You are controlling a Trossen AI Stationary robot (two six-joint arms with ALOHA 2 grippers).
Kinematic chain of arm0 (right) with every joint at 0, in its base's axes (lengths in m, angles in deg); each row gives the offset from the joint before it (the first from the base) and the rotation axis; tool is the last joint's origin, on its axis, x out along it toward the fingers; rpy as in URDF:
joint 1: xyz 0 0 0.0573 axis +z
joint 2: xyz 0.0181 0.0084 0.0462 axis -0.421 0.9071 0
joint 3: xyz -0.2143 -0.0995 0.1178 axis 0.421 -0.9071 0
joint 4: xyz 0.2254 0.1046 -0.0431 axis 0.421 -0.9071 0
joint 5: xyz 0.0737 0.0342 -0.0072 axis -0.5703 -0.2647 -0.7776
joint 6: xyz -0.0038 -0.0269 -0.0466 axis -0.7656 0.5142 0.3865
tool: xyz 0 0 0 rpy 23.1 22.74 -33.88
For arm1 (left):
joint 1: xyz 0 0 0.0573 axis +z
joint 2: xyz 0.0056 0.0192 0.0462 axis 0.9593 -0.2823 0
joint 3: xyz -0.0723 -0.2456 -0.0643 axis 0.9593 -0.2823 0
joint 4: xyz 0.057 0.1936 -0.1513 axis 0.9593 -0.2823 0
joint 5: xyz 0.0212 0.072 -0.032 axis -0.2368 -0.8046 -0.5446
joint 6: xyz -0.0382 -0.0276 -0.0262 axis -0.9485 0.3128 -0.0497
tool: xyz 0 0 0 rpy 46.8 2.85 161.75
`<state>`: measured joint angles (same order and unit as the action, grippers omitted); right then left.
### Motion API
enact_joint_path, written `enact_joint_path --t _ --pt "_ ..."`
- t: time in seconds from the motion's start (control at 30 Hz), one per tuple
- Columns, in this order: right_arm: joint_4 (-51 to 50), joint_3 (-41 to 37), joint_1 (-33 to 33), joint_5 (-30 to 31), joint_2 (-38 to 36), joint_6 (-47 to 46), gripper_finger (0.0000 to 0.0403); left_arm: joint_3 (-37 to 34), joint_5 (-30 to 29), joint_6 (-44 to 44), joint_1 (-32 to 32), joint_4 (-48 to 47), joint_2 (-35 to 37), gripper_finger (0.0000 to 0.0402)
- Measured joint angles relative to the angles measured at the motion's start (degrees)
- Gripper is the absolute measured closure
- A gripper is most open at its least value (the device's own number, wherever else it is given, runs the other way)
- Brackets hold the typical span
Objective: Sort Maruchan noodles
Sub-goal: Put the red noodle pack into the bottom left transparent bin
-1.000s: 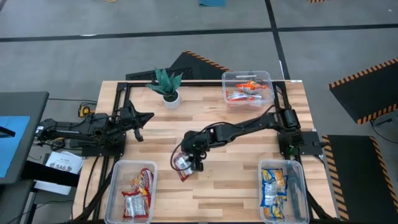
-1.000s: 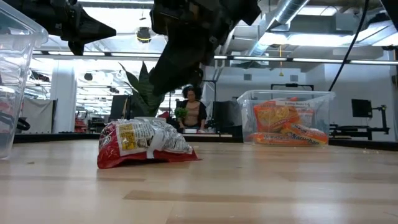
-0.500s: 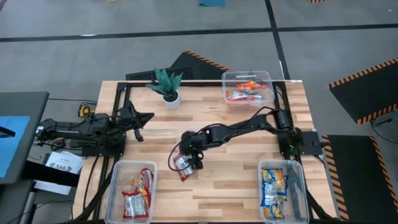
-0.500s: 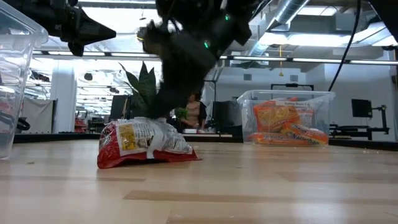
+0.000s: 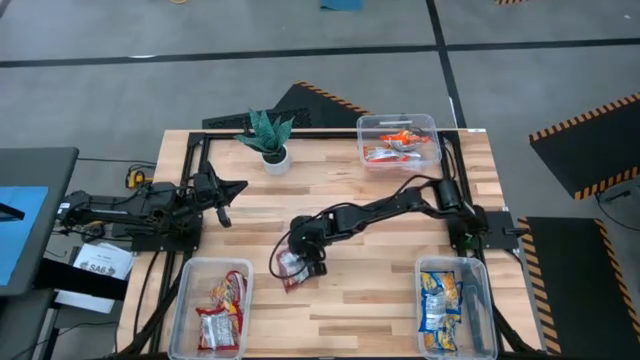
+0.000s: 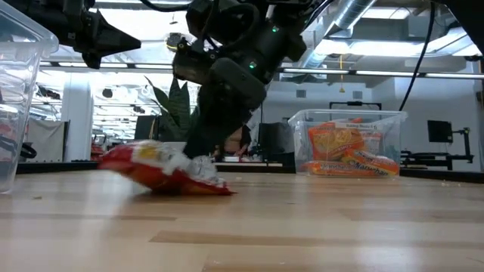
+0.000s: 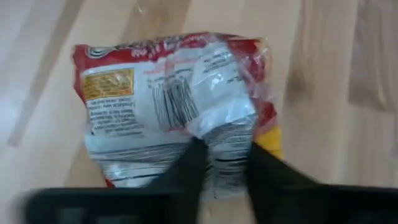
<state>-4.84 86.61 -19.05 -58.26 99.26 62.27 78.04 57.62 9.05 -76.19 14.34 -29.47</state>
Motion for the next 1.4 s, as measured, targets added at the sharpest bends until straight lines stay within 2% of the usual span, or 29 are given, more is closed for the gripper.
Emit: enact_joint_path --t 0.1,0.13,0.27,0.4,0.53,0.73,1.07,1.2,1.3,1.4 --pt "-3.09 -0.04 0.0 2.24 -1.0 0.76 0.036 0.0 -0.06 0.01 0.0 -0.88 0.0 0.0402" --pt "-4.07 -0.1 0.0 2.9 -1.35 0.66 0.0377 0.0 -0.2 0.02 0.0 -1.41 0.0 0.0401" --pt "-6.98 -0.27 -0.48 3.23 -2.8 -0.39 0.0386 0.0 -0.48 0.34 0.0 -2.08 0.04 0.0401" --pt "-5.75 -0.55 -0.7 3.63 -4.84 -0.91 0.0392 0.0 -0.64 1.09 0.0 -2.46 0.04 0.0402" --pt "4.42 -0.53 -0.3 1.93 -7.09 -1.03 0.0393 0.0 -1.62 1.11 0.0 -3.02 0.04 0.0401" --pt "23.55 -0.39 1.19 -7.09 -9.29 -0.26 0.0394 0.0 -4.65 2.0 0.0 -4.0 0.04 0.0401" --pt "43.2 -0.26 3.72 -7.59 -10.19 2.88 0.0394 0.0 -6.83 3.48 0.02 -3.97 0.04 0.0401" --pt "48.3 0.27 3.47 -7.41 -7.89 0.99 0.0394 0.0 -7.02 3.48 0.02 -3.47 0.07 0.0401" --pt "51.42 4.99 3.42 -7.24 -3.68 1.15 0.0395 0.0 -7.05 3.48 0.0 -3.32 0.07 0.0402" --pt "49.53 10.55 3.54 -7.8 0.95 -0.41 0.0395 0.0 -7.05 3.48 0.02 -3.32 0.07 0.0401"
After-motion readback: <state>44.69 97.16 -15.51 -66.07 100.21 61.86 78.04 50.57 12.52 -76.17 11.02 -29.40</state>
